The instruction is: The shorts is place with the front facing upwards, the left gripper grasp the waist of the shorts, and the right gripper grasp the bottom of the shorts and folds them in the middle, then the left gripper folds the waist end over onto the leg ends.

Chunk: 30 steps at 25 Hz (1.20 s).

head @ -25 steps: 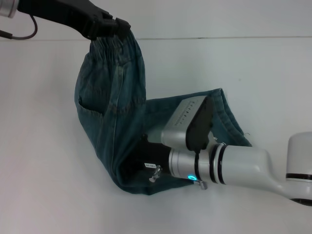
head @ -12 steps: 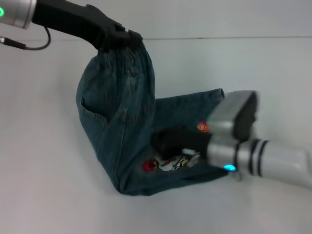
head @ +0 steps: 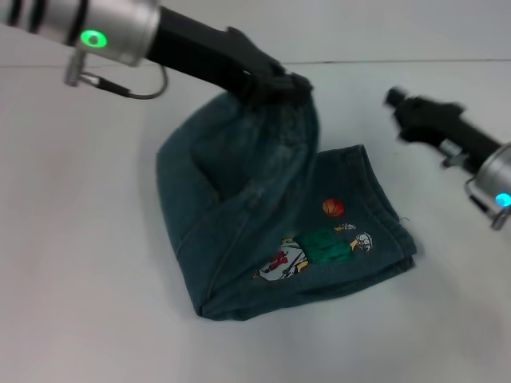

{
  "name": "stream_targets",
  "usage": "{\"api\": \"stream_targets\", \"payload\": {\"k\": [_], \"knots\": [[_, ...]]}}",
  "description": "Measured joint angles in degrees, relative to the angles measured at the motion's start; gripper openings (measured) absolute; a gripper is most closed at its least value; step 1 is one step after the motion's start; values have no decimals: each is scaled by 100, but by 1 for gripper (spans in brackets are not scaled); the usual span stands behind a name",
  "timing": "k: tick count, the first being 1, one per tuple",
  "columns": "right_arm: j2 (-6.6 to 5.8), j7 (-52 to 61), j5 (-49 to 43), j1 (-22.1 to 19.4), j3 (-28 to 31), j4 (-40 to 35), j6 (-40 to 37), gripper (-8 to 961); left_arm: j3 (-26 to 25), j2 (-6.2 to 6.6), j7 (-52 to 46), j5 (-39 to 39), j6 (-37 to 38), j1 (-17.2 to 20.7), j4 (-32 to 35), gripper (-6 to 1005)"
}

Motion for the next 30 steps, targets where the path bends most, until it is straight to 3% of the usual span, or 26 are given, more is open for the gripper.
{"api": "stream_targets", "payload": {"k": [4, 6, 15, 20, 28, 30], "knots": [[-1, 0, 914, -137, 29, -72, -91, 29, 359, -211, 50, -104, -373, -81, -102, 22], [7, -1, 1258, -205, 33, -49, -104, 36, 655, -245, 58, -181, -631, -107, -291, 23], [16, 43, 1589, -395, 61, -29, -274, 67, 1990, -276, 511, -953, -2001, -93, -1637, 25], [16, 46, 1594, -391, 104, -25, -264, 84, 2598, -305, 572, -1401, -2471, 35, -1826, 69], [16, 53, 1540, -381, -88, 95, -283, 111, 2835, -293, 591, -1767, -2859, 386, -1786, 184], [2, 121, 1540, -397, -264, 92, -335, 118, 2809, -280, 642, -1943, -2832, 589, -1680, 255]]}}
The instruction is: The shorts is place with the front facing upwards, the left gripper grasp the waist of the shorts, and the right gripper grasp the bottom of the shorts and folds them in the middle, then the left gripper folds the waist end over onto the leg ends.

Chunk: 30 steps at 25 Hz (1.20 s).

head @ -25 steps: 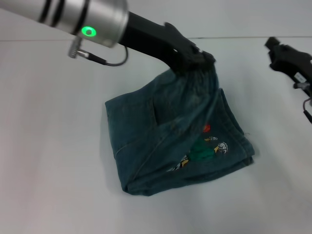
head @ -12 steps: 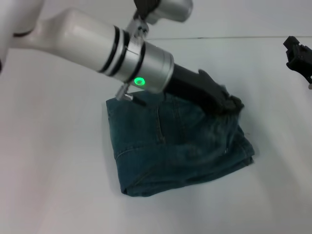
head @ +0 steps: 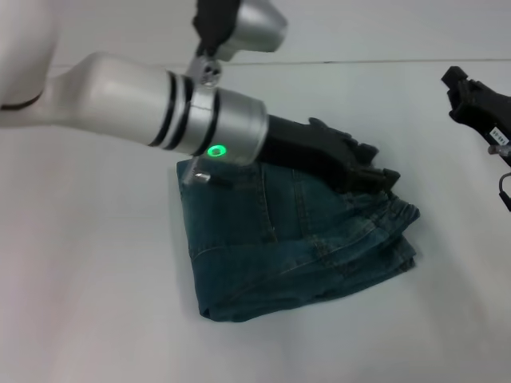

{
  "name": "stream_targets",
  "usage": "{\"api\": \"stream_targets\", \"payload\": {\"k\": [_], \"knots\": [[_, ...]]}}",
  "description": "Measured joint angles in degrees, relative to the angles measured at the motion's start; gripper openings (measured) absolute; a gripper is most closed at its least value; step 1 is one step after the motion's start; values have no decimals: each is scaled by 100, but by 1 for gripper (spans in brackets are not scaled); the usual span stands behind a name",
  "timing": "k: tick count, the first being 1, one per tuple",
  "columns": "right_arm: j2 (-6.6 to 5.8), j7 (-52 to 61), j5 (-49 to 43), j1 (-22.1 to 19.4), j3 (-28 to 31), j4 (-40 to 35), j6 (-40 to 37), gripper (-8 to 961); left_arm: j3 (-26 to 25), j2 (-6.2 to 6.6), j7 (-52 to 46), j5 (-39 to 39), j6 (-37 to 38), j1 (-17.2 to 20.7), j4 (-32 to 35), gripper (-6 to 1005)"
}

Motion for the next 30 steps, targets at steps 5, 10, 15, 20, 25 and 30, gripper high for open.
{"api": "stream_targets", "payload": {"k": [5, 10, 15, 20, 25, 30], "knots": [[-20, 491, -7, -141, -771, -326, -483, 135, -205, 26, 244, -531, 114, 864, 547, 441], [-20, 1412, -10, -406, -1834, -1065, -1203, 152, -1145, 19, 874, -1024, 763, 1594, 509, 691], [-84, 2183, -21, -764, -2952, -2018, -2184, 205, -2283, 107, 1442, -1060, 1470, 2118, 84, 843], [-325, 2871, -487, -983, -3599, -2802, -3220, 402, -2679, 333, 1752, -803, 1972, 2589, -112, 843], [-533, 3060, -1498, -950, -3579, -3138, -3969, 648, -3447, 367, 1964, 59, 2738, 2825, -62, 843], [-616, 3070, -2210, -927, -3569, -3179, -3966, 811, -3891, 376, 2168, 606, 3206, 2994, 75, 843]]}}
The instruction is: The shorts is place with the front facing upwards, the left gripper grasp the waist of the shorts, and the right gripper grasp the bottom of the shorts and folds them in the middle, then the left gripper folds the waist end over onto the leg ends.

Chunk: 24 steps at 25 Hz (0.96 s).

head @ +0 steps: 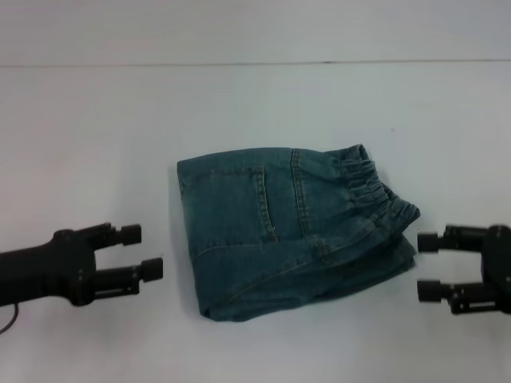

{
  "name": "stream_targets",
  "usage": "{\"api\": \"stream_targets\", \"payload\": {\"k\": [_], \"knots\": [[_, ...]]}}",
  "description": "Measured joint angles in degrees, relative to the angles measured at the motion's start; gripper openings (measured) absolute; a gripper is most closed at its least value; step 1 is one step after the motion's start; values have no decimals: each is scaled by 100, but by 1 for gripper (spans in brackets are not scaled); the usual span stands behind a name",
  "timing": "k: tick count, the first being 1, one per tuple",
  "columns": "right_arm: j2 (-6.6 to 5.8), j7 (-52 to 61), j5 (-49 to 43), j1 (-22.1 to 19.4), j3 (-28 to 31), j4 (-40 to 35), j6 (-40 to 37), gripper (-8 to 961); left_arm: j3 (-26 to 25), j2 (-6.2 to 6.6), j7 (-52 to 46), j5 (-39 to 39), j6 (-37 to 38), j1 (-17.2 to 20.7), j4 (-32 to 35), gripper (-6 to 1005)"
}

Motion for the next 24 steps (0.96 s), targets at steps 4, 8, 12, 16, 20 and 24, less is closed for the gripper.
{"api": "stream_targets", "payload": {"k": [4, 8, 12, 16, 20, 24], "knots": [[16, 14, -307, 23, -6, -11, 263, 847, -69, 2, -2, 158, 69, 12, 66, 843], [38, 6, -328, -13, -34, -19, 542, 851, -72, 3, -12, 186, 76, -41, 67, 843], [44, -7, -331, -46, -10, -21, 686, 853, -38, -3, -23, 188, 80, -110, 59, 843], [40, -7, -334, -55, 10, -24, 761, 854, -35, -13, -39, 192, 84, -169, 34, 843], [42, -7, -337, -57, 14, -27, 830, 854, -36, -15, -60, 197, 87, -196, 26, 843], [59, -6, -339, -58, 14, -27, 854, 854, -37, -15, -95, 205, 88, -201, 16, 843]]}}
